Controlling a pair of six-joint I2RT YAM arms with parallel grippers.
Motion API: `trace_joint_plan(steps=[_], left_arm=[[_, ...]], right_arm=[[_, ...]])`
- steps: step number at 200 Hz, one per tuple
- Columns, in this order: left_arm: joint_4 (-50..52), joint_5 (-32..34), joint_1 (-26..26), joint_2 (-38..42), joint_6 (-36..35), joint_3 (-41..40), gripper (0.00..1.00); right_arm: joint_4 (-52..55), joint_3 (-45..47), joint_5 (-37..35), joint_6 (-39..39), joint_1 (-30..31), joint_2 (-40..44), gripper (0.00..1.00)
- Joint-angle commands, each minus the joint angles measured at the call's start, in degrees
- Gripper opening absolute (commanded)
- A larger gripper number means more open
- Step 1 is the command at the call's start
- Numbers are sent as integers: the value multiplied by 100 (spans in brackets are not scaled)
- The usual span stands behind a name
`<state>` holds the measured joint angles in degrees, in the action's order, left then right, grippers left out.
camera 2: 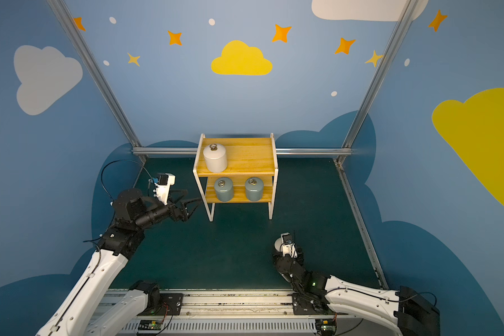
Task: Remove the tea canisters from the shelf
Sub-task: Place the tea canister at the center of the board.
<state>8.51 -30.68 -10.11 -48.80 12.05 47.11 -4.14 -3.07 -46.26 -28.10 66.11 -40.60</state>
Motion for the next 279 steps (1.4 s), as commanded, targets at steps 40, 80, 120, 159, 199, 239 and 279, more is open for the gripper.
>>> trace_joint_plan(steps=[40,80,120,159,199,239,279], left_arm=[[-52,-110,-17,16,7,-53,100],[-52,-131,-17,20,12,-75,100],[-71,-149,-18,15,9,-98,100],[-71,-143,-25,42,12,-110,100],[-60,-132,-26,85,9,-141,100],[-52,-133,-27,124,25,-170,100],[-52,-138,-26,140,39,-198,100]], right_arm=[[-654,-281,-182,-165,0,-741,59],[-693,-334,-129,-209,-1,-922,59],[-632,-327,-120,-239,4,-878,64],[-562,-339,-111,-275,0,-840,71],[-414,-345,-98,-410,20,-775,74],[36,-348,-121,-787,40,-623,74],[266,-335,-99,-917,106,-480,75]])
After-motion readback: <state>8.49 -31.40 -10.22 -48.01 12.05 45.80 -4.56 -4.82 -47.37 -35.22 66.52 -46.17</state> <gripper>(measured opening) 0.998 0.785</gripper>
